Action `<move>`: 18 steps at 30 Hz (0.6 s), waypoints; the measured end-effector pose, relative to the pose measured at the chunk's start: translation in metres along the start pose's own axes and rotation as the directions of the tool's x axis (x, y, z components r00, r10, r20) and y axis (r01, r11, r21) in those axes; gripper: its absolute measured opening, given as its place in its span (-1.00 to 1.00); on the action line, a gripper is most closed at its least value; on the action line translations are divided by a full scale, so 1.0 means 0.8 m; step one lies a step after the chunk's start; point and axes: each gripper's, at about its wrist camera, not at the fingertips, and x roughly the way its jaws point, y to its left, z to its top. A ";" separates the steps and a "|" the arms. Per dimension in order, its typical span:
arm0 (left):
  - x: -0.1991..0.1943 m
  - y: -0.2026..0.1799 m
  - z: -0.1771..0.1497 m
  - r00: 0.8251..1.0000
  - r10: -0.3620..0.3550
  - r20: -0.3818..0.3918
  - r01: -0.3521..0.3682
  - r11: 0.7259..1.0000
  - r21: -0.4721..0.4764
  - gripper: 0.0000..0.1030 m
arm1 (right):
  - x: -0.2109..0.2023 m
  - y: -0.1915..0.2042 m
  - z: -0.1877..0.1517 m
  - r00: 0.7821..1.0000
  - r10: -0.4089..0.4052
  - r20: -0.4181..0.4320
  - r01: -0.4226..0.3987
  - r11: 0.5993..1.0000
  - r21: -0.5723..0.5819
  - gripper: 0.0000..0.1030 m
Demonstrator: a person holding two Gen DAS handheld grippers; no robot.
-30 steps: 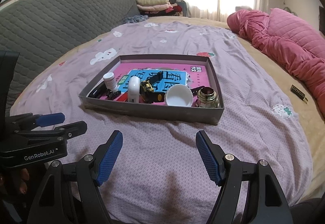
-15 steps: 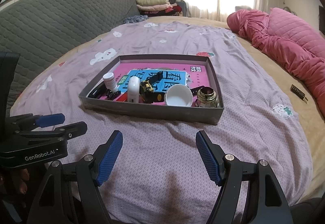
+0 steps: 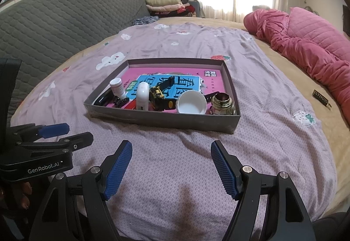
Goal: Organize rigid objects
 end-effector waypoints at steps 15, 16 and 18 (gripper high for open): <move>0.007 0.005 0.000 1.000 0.005 -0.019 -0.005 1.000 -0.006 0.20 | 0.004 0.000 -0.001 1.000 0.004 -0.003 -0.004 1.000 0.005 0.47; 0.009 0.006 0.000 1.000 0.003 -0.023 -0.003 1.000 -0.010 0.20 | 0.004 0.001 -0.001 1.000 0.003 -0.004 -0.003 1.000 0.006 0.47; 0.013 0.008 0.000 0.999 -0.007 -0.032 0.007 1.000 -0.019 0.20 | 0.007 0.000 -0.001 1.000 0.004 -0.007 -0.004 1.000 0.013 0.47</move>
